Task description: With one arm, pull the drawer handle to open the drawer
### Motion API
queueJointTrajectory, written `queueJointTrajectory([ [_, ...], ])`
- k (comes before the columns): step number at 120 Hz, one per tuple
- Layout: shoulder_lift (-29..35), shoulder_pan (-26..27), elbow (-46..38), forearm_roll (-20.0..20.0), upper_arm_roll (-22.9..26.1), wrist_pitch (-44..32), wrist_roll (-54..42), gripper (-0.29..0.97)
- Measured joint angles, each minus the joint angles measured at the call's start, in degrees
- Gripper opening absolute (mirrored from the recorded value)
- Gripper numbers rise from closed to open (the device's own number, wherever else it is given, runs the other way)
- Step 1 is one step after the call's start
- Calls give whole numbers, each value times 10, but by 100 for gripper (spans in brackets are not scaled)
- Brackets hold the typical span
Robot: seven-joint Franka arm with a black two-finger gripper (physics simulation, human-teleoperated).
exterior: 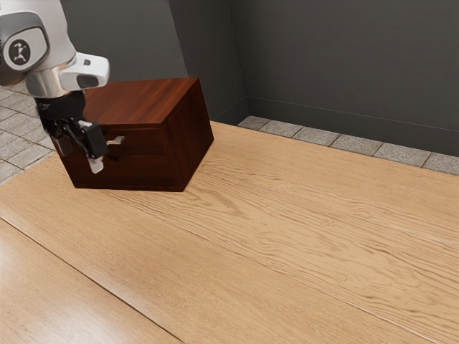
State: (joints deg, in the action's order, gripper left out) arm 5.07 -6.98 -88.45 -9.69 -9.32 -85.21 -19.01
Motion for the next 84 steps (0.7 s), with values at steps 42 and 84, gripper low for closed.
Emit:
queueJointTrajectory([
  [42,-29,-78,-2,14,4,-70,-213,68],
  [84,-83,-136,1,77,4,-189,-429,67],
])
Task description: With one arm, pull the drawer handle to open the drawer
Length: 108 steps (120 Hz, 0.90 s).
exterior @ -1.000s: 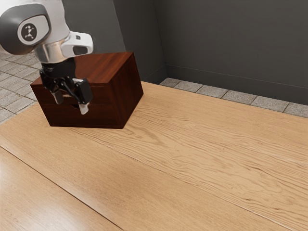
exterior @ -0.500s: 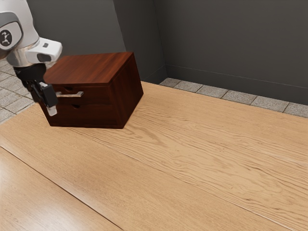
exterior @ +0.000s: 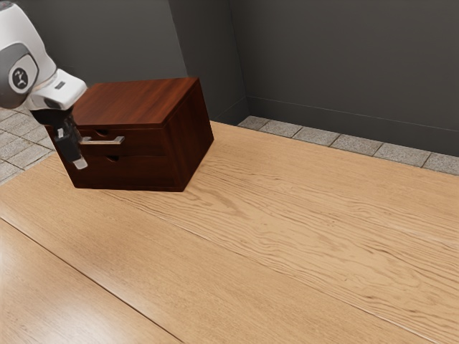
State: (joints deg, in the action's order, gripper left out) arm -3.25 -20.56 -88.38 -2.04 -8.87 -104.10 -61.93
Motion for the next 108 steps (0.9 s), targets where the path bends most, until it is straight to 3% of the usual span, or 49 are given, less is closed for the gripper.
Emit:
queueJointTrajectory([
  [21,-19,-21,2,19,1,-62,-98,55],
  [52,-47,-41,11,88,1,-141,-232,28],
  [108,-95,-145,56,116,103,-180,-412,20],
])
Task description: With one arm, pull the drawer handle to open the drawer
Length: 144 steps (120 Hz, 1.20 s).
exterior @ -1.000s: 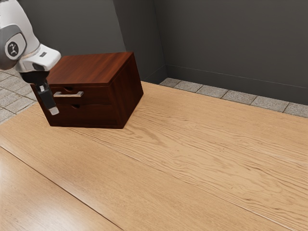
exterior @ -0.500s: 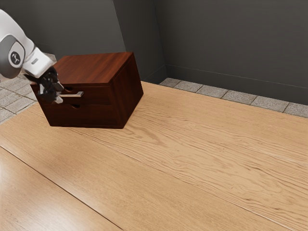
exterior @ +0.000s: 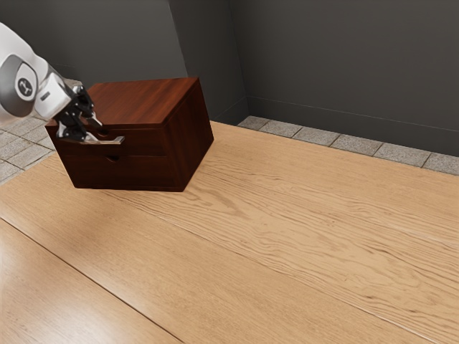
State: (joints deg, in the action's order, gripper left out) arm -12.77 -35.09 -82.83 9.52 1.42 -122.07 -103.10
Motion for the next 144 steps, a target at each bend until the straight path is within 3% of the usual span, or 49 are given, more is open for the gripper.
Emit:
queueJointTrajectory([
  [30,-24,-30,11,6,24,-3,-62,20],
  [65,-42,-43,11,53,28,-19,-117,19],
  [102,-62,-47,11,75,28,-39,-154,18],
  [144,-71,-48,7,94,24,-50,-184,-3],
])
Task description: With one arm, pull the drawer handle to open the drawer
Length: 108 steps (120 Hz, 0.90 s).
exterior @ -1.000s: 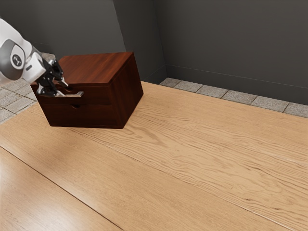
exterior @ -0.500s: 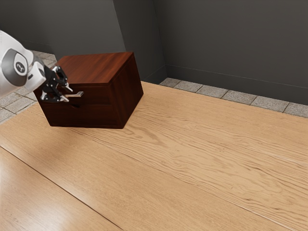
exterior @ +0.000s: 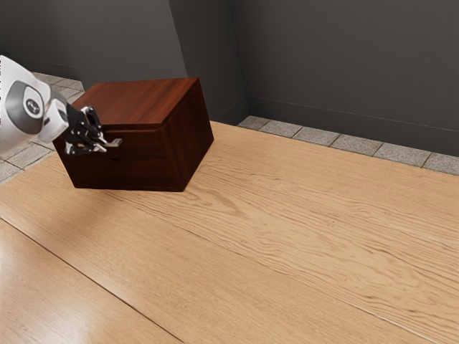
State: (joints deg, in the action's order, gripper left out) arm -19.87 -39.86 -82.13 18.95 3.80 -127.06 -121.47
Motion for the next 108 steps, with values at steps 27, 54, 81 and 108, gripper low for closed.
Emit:
queueJointTrajectory([
  [27,10,-7,-22,5,1,-7,-14,-7],
  [54,38,-7,-64,7,-2,-22,-27,-9],
  [81,82,-9,-120,5,-1,-43,-34,-8],
  [108,122,-13,-168,6,0,-60,-41,-9],
])
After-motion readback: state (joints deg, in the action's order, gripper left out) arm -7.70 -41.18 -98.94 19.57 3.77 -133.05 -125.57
